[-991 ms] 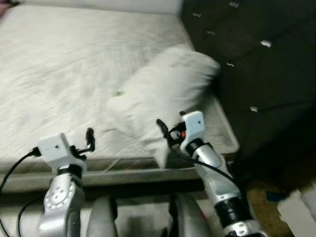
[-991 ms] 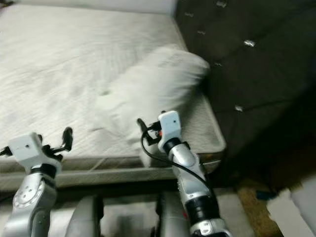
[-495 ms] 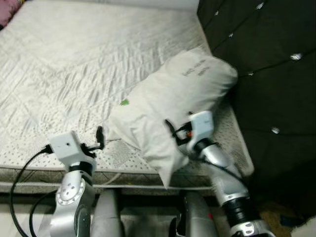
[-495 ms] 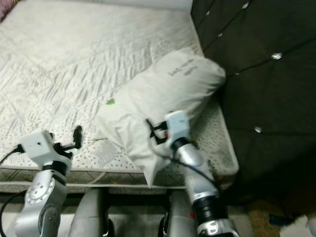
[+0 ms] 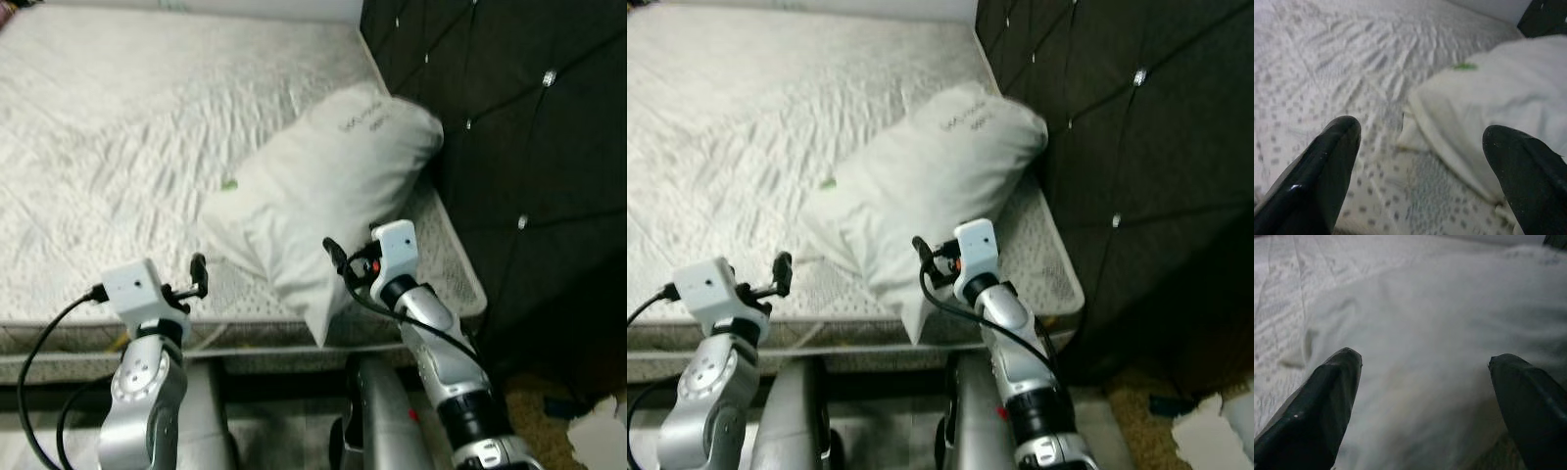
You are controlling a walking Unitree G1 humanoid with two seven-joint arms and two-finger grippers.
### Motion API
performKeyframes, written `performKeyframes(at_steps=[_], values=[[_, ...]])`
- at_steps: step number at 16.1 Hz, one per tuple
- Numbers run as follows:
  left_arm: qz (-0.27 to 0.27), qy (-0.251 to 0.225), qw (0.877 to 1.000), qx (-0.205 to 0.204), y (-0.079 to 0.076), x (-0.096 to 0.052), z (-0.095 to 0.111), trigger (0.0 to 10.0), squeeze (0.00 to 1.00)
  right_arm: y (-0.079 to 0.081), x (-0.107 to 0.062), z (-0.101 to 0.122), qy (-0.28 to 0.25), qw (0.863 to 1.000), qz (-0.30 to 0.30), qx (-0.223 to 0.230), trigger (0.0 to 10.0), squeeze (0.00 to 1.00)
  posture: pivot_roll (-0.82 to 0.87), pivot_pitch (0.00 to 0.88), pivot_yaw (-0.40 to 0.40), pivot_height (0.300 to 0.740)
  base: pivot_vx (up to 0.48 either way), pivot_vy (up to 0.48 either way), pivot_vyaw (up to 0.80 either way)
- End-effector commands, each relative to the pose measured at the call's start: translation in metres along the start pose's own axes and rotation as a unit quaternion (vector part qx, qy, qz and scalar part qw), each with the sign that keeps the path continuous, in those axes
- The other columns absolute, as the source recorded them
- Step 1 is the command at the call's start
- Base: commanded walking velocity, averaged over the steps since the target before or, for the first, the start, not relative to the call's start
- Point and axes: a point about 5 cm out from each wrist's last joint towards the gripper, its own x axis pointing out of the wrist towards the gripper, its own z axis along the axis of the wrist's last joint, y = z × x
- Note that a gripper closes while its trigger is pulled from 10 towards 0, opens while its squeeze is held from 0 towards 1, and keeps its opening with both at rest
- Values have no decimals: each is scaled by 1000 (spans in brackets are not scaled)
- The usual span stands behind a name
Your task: Clean up the room
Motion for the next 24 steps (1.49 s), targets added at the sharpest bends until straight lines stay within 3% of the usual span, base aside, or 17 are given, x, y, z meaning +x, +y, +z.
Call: performKeyframes(at_steps=[1, 5, 8, 11, 13, 16, 17, 18, 19, 24], values=[[-4, 8, 1000, 7, -3, 0, -2, 10000, 0, -6, 0, 7, 2, 1000, 2, -4, 10000, 0, 42, 91, -78, 537, 0, 0, 0], [-11, 39, 999, 23, -1, -14, -4, 10000, 0, -18, -15, -2, 80, 994, 73, -31, 10000, 0, 45, 105, -71, 537, 0, 0, 0], [39, 59, 997, 30, 19, -31, -8, 10000, 0, -13, -13, -7, 146, 977, 145, -48, 10000, 0, 87, 119, -62, 537, 0, 0, 0], [53, 64, 996, 39, 27, -37, -6, 10000, 0, -7, 4, -13, 185, 977, 105, -22, 10000, 0, 125, 126, -68, 537, 0, 0, 0], [63, 58, 994, 67, 31, -34, -2, 10000, 0, 16, 15, -11, 181, 977, 116, 1, 10000, 0, 144, 124, -71, 537, 0, 0, 0], [65, 55, 994, 73, 33, -32, 4, 10000, 0, 22, 28, -5, 180, 980, 63, 61, 10000, 0, 158, 122, -67, 537, 0, 0, 0], [64, 55, 994, 76, 33, -33, 4, 10000, 0, 19, 34, -2, 171, 981, 24, 87, 6588, 0, 159, 120, -64, 537, 0, 0, 0], [65, 57, 993, 78, 33, -33, 4, 10000, 0, 15, 39, 2, 159, 982, -9, 103, 2078, 0, 163, 117, -61, 537, 0, 0, 0], [64, 59, 993, 81, 33, -33, 3, 10000, 0, 12, 45, 9, 141, 983, -36, 112, 0, 0, 168, 117, -58, 537, 0, 0, 0], [63, 53, 993, 86, 32, -27, 6, 10000, 0, -2, 56, 22, 97, 976, -111, 162, 0, 0, 175, 107, -55, 537, 0, 0, 0]])
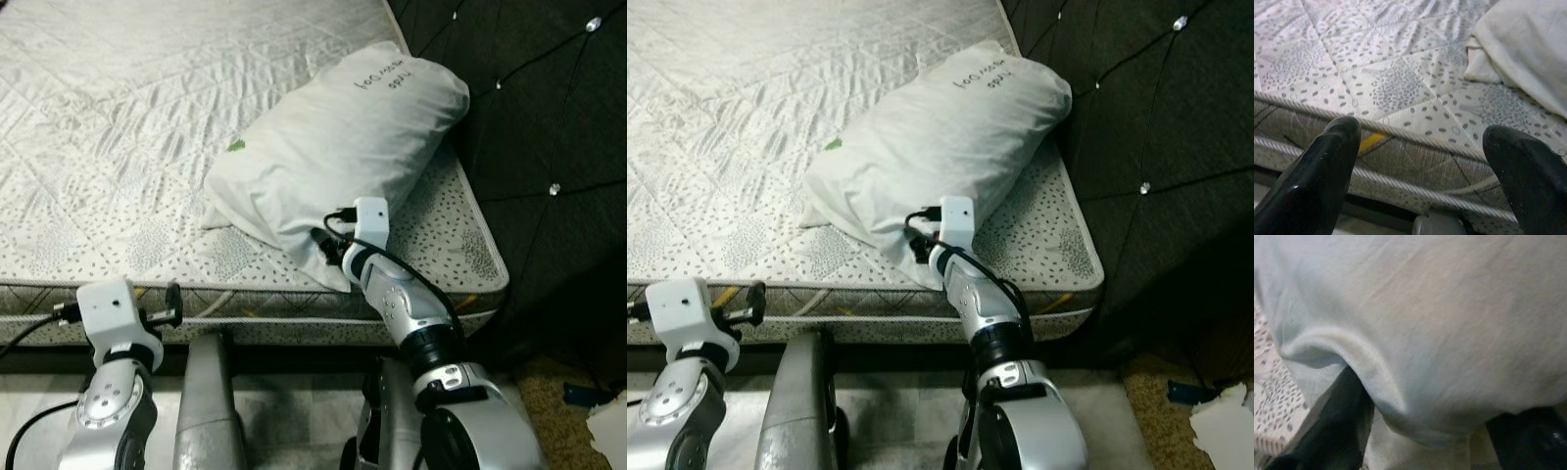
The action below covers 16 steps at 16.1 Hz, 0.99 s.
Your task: Clean up the room
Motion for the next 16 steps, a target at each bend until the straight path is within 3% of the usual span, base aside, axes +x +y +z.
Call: performKeyframes(at_steps=[1, 8, 11, 13, 16], values=[[6, 6, 1000, 7, 2, 0, -2, 10000, 0, -10, 1, 21, -42, 999, -30, 10, 0, 0, 175, 104, -54, 537, 0, 0, 0], [6, -11, 1000, 15, 2, 15, 6, 10000, 0, -26, 7, 29, -70, 995, -68, 12, 0, 0, 179, 42, -43, 537, 0, 0, 0], [7, -18, 1000, 9, -2, 23, 8, 10000, 0, -31, 8, 28, -76, 995, -67, -28, 0, 0, 162, 9, -51, 537, 0, 0, 0], [6, -26, 1000, 1, -6, 29, 11, 10000, 0, -49, 6, 32, -74, 992, -90, -53, 0, 0, 152, 0, -64, 537, 0, 0, 0], [9, -34, 999, -3, -8, 36, 14, 10000, 0, -85, -4, 72, -107, 982, -143, -58, 0, 0, 139, 0, -71, 537, 0, 0, 0]])
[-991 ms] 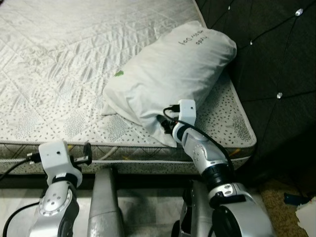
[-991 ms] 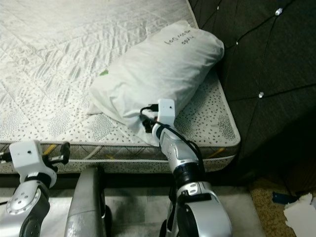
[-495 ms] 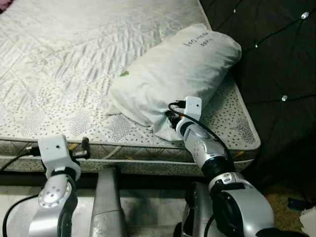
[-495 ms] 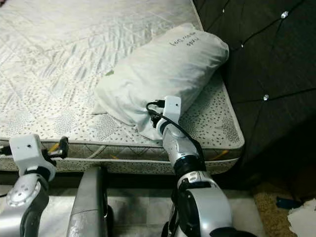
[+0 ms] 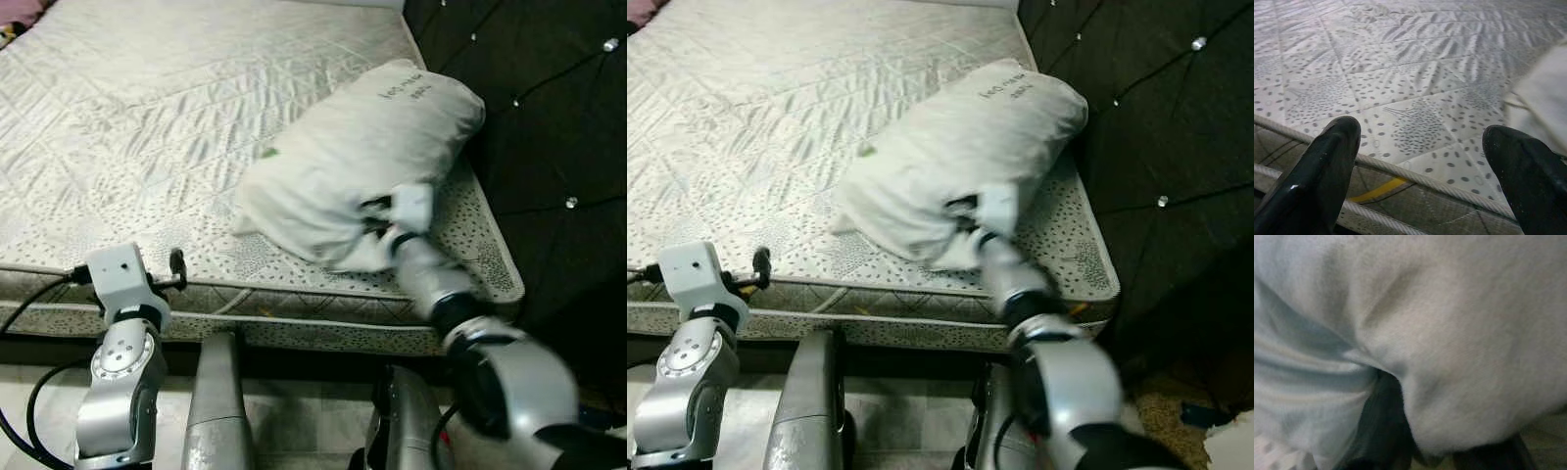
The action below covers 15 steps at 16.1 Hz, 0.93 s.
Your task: Clean up the room
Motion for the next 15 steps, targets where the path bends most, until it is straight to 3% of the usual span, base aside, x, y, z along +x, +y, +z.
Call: performKeyframes(at_steps=[1, 4, 6, 7, 8, 10, 15], values=[[5, 3, 1000, 2, 1, 1, -3, 10000, 0, -29, -1, 50, -82, 995, -50, 7, 0, 0, 139, 0, -72, 537, 0, 0, 0], [12, -1, 1000, 4, 3, 3, -3, 10000, 0, -60, -8, 88, -124, 988, -95, 4, 0, 0, 138, 0, -77, 537, 0, 0, 0], [17, -3, 1000, 2, 4, 4, -4, 10000, 0, -94, -22, 124, -168, 975, -145, 4, 0, 0, 141, 0, -78, 537, 0, 0, 0], [18, -3, 1000, 2, 4, 4, -4, 10000, 0, -100, -25, 128, -174, 973, -155, 7, 0, 0, 141, 0, -78, 537, 0, 0, 0], [19, -4, 1000, 2, 4, 3, -5, 10000, 0, -118, -35, 140, -190, 965, -180, 7, 0, 0, 141, 0, -77, 537, 0, 0, 0], [17, -3, 1000, 4, 2, 2, -7, 10000, 0, -135, -42, 139, -194, 960, -202, 3, 0, 0, 136, 0, -69, 537, 0, 0, 0], [4, -6, 1000, 14, 0, 3, -5, 10000, 0, -131, -32, 85, -138, 972, -192, 1, 0, 0, 131, 0, -51, 537, 0, 0, 0]])
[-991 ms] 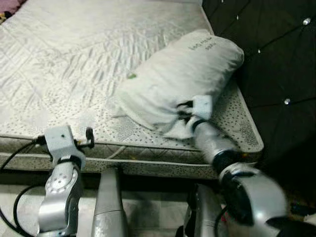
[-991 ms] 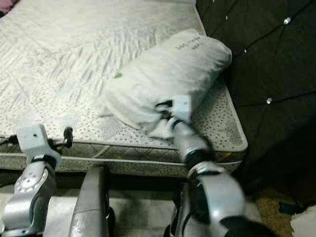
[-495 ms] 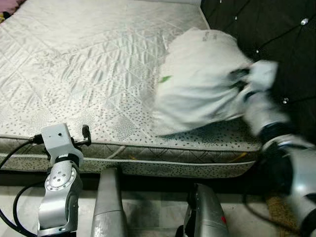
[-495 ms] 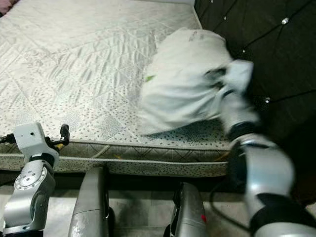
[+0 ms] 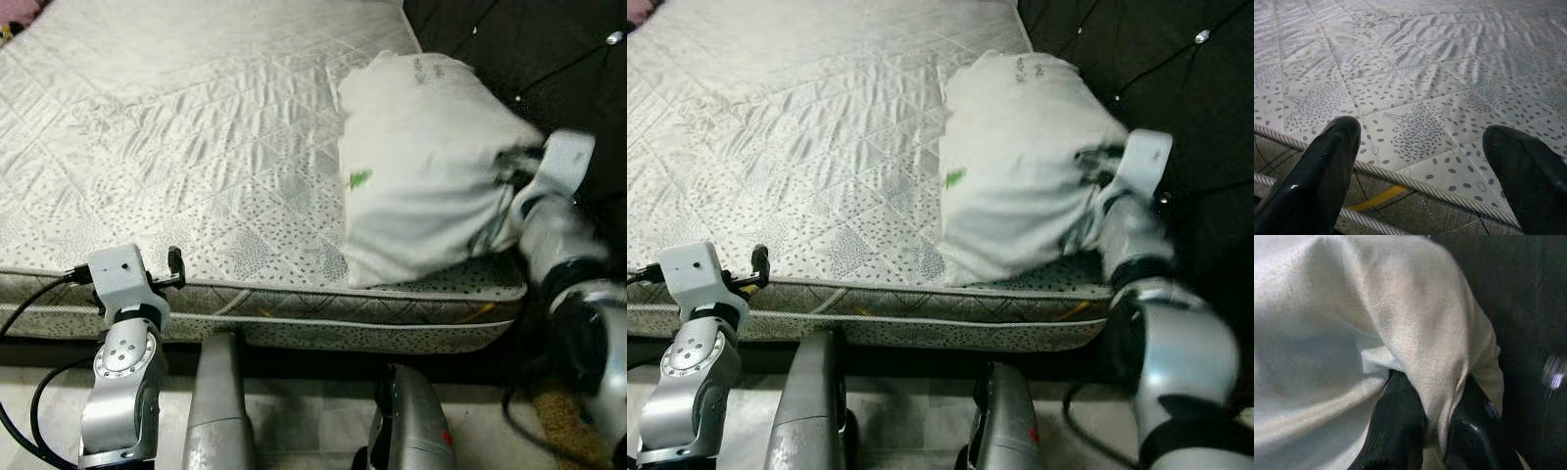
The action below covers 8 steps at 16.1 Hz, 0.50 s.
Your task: Clean up the room
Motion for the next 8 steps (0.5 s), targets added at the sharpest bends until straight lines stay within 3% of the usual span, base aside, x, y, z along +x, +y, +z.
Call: performKeyframes(at_steps=[1, 3, 4, 5, 8], values=[[0, 5, 1000, 10, 1, 0, -2, 10000, 0, 2, 0, 16, -52, 999, -7, 1, 0, 0, 130, 0, -47, 537, 0, 0, 0], [1, 5, 1000, 11, 3, 0, -2, 10000, 0, 8, -3, -1, -45, 999, -4, 1, 0, 0, 130, 0, -47, 537, 0, 0, 0], [9, 4, 1000, 12, 6, -2, -2, 10000, 0, 25, -11, -26, -54, 998, 26, -5, 0, 0, 119, 0, -48, 537, 0, 0, 0], [11, 2, 1000, 13, 6, -2, -2, 10000, 0, 30, -14, -34, -56, 998, 35, -8, 0, 0, 119, 0, -48, 537, 0, 0, 0], [3, -3, 1000, 16, 5, -3, -1, 10000, 0, 36, -33, -58, -78, 996, 45, -27, 0, 0, 101, 4, -41, 537, 0, 0, 0]])
